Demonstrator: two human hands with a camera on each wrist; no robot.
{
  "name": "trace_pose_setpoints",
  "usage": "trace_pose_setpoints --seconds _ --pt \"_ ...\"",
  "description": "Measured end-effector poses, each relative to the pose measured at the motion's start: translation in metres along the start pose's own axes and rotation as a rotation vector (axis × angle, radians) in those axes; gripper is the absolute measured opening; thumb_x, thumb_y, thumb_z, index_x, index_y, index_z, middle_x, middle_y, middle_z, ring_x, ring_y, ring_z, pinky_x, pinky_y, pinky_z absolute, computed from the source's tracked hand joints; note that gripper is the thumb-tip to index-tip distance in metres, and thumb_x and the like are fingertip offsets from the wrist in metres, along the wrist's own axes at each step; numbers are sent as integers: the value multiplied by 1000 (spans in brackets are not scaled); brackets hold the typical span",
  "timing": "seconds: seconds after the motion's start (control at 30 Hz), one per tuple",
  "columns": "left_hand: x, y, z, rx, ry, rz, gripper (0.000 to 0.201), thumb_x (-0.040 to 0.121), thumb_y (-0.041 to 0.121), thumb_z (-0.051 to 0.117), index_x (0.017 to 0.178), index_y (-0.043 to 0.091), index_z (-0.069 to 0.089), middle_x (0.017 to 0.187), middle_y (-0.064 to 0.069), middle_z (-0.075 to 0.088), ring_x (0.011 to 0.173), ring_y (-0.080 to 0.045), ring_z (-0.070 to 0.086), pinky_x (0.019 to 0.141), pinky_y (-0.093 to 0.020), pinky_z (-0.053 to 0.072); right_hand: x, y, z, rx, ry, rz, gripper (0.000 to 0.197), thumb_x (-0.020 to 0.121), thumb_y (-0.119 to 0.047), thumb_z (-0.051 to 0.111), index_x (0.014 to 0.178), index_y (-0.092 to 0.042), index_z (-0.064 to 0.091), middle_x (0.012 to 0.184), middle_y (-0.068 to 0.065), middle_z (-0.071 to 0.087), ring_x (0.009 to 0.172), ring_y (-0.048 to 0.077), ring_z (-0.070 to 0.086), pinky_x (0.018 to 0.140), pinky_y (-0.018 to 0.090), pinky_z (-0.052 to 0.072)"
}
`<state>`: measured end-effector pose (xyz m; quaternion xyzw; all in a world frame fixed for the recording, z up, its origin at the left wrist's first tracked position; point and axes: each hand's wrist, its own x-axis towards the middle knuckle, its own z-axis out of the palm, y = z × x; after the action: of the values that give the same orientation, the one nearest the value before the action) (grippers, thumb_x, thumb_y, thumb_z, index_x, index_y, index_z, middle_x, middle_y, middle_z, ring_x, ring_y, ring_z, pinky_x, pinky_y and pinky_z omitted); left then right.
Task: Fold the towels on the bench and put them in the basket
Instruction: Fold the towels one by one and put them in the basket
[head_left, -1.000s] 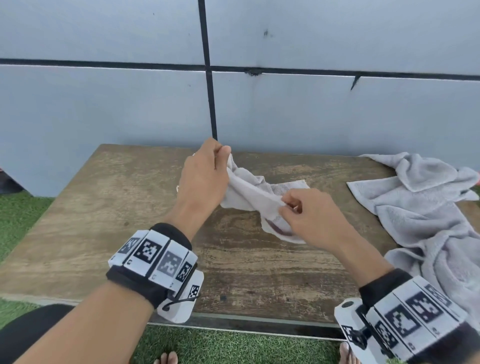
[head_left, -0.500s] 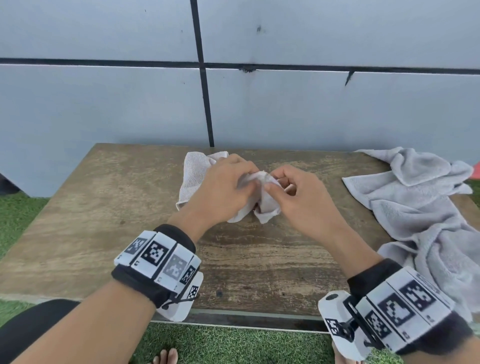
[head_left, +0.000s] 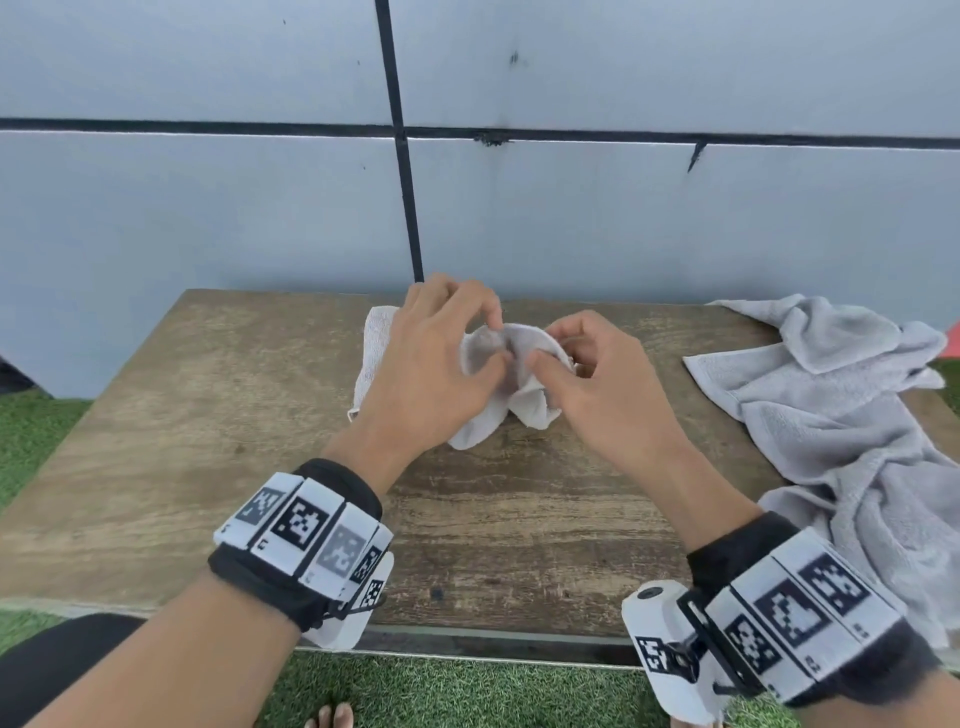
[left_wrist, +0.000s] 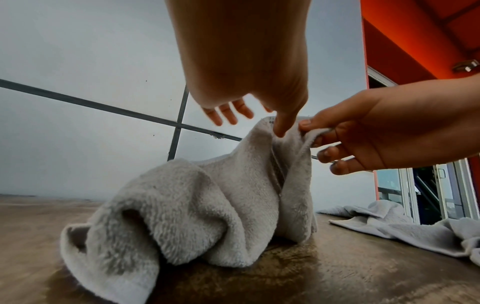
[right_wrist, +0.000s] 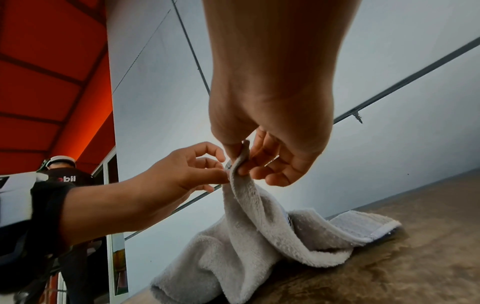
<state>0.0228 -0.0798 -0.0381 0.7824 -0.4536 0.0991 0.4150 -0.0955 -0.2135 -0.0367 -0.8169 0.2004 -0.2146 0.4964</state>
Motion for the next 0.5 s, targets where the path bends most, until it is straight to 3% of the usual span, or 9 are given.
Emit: trace_pose_setpoints --seconds 0.13,0.27,0.33,0.43,0.5 --pt "-5 8 0 -136 -90 117 15 80 20 74 74 12 63 71 4 60 73 -16 57 70 -37 48 -2 -7 4 62 33 -4 15 93 -28 66 105 -27 58 79 6 72 73 29 67 71 47 57" --pt "-8 6 3 -169 -171 39 18 80 23 79 83 12 65 70 7 64 70 -14 61 67 -28 49 -2 -10 8 131 44 -20 14 95 -22 64 107 -24 58 81 3 73 66 23 65 72 46 56" --pt "-7 3 5 -161 -164 8 13 85 19 74 80 12 65 69 5 64 67 -15 60 65 -31 48 -1 -12 9 169 38 -43 11 96 -23 64 106 -23 60 82 3 72 65 17 61 73 48 55" --pt "-5 2 6 -206 -158 -100 29 100 21 58 71 15 60 57 5 56 53 -9 49 53 -24 40 2 -12 5 185 70 -83 12 99 -20 59 110 -23 64 92 -1 68 75 19 62 73 46 56" --pt "-4 7 5 -241 -170 -155 38 104 21 49 65 22 48 53 10 41 51 -6 37 51 -17 30 5 -10 1 153 78 -97 31 99 -8 51 116 -29 66 107 -6 66 80 23 61 71 40 57"
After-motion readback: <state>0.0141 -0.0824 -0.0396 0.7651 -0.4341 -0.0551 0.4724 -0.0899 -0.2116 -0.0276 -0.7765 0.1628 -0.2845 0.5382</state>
